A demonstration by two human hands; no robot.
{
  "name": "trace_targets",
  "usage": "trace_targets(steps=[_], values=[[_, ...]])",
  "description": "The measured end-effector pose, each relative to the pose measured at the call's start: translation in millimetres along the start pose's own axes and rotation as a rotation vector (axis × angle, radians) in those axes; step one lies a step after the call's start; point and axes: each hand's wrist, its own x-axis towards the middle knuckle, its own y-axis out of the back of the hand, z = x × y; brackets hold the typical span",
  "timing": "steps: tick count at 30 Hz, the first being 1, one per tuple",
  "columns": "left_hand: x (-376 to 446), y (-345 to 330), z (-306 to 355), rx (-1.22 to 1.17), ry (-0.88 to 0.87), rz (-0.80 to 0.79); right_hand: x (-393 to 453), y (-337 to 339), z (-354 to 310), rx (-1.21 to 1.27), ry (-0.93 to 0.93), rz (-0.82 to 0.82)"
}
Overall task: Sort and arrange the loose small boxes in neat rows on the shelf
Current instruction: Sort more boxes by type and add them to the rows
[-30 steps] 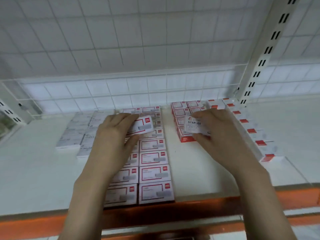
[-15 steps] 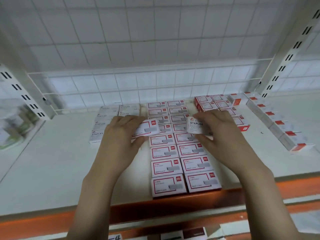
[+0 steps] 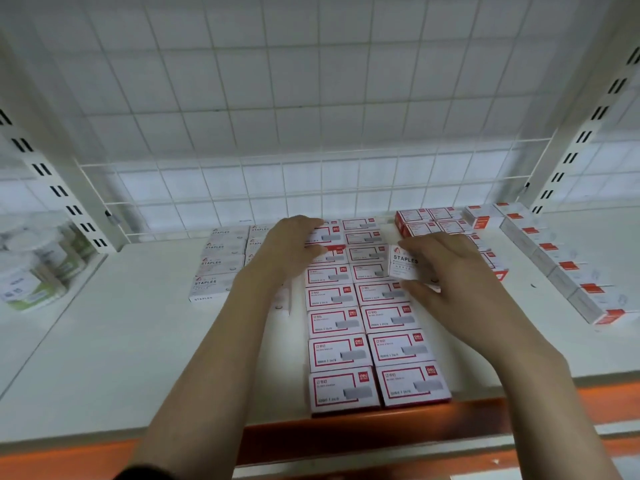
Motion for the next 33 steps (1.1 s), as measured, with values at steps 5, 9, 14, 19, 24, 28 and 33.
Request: trace_targets(steps=[5, 9, 14, 19, 24, 28, 33], values=[[0, -3, 6, 0.194, 0.033, -0.092, 4, -1, 3, -0.002, -0.011, -0.009], [-27, -19, 23, 0.273, 0.013, 0.106, 12, -5, 0, 0.006, -0.013, -0.012], [-27, -46, 35, 0.346, 0.126, -0.051, 18, -7, -1, 0.007, -0.003, -0.007], [-3, -48, 25, 0.379, 0.089, -0.057, 19, -7, 4, 0.003, -0.027, 0.009], [16, -44, 22, 0.401, 0.051, -0.073, 18, -7, 9, 0.005, -0.029, 0.008], [21, -44, 21, 0.430, 0.050, -0.065, 18, -6, 14, 0.003, -0.032, 0.009], [23, -44, 23, 0.437, 0.064, -0.072, 16, -5, 17, 0.007, -0.032, 0.007]])
